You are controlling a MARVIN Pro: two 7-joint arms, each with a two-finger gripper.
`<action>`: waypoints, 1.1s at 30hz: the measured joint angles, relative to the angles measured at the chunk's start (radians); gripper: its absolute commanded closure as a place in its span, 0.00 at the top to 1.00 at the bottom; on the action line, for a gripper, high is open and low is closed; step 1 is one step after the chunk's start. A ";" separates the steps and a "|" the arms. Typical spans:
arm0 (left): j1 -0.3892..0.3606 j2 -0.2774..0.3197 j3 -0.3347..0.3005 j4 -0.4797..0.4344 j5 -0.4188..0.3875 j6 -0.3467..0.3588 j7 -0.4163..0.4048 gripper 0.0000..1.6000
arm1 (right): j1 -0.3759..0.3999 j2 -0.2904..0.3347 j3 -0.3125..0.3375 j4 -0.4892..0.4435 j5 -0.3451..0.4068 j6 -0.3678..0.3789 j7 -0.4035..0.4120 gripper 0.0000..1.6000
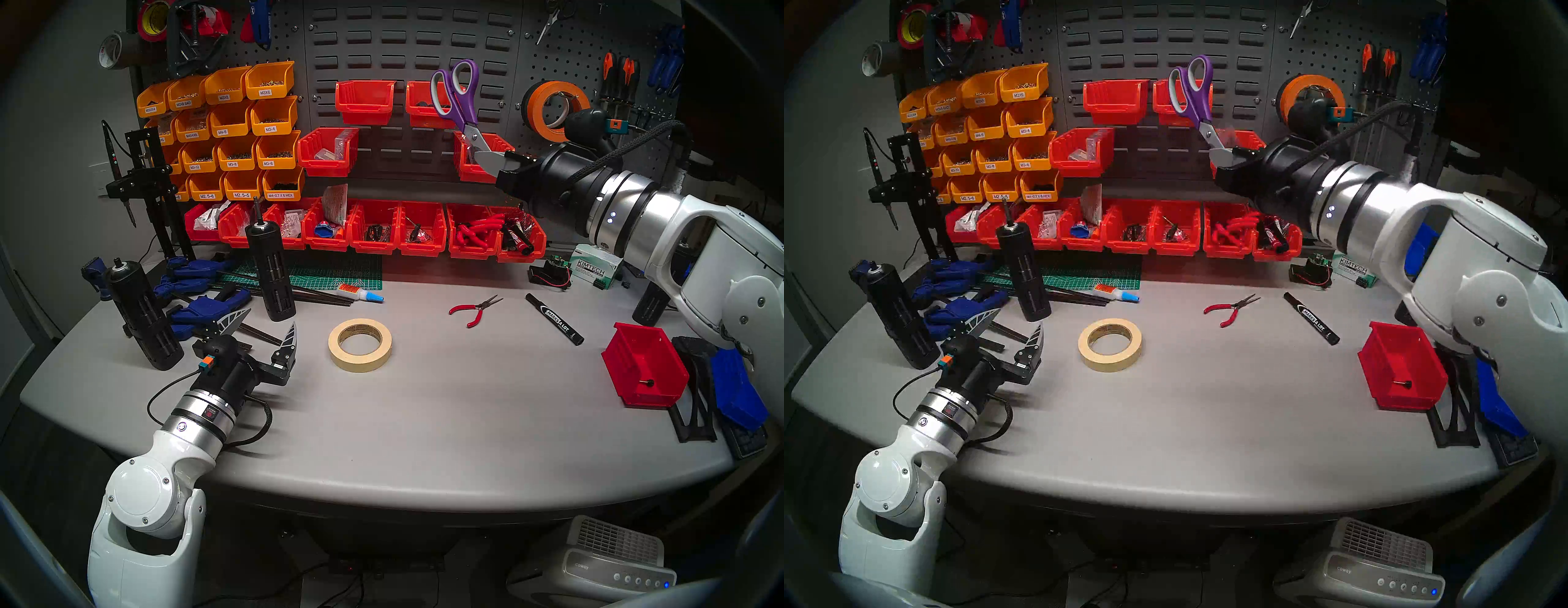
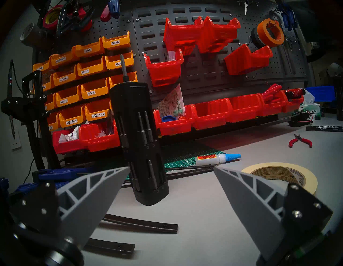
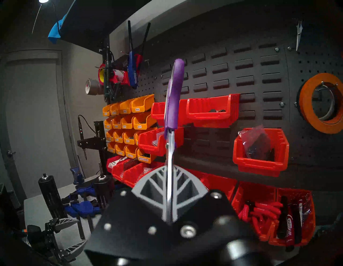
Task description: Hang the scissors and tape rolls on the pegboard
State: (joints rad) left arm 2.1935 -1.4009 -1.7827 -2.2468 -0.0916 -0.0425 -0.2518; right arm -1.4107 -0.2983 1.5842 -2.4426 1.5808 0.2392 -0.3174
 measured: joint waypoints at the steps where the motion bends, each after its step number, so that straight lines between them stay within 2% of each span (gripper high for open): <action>1: 0.000 0.000 0.000 0.000 0.000 0.000 0.000 1.00 | -0.008 -0.003 0.011 0.000 0.002 -0.004 -0.004 0.00; 10: 0.000 0.000 0.000 0.000 0.000 0.000 0.000 1.00 | -0.073 -0.050 0.120 -0.001 0.013 -0.041 -0.039 0.00; 20: 0.000 0.000 0.000 0.000 0.000 0.000 0.000 1.00 | -0.171 -0.121 0.208 0.000 0.009 -0.051 -0.052 0.00; 28: 0.000 0.000 0.000 0.000 0.000 0.000 0.000 1.00 | -0.285 -0.200 0.308 0.001 -0.017 -0.049 -0.019 0.00; 30: 0.000 0.000 0.000 0.000 0.000 0.000 0.000 1.00 | -0.323 -0.232 0.350 0.002 -0.024 -0.049 0.007 0.00; 33: 0.000 0.000 0.000 0.000 0.000 0.000 0.000 1.00 | -0.345 -0.255 0.377 0.002 -0.027 -0.049 0.029 0.00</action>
State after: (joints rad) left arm 2.1933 -1.4009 -1.7828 -2.2466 -0.0916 -0.0423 -0.2518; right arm -1.7558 -0.5528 1.9616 -2.4405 1.5540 0.1899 -0.2886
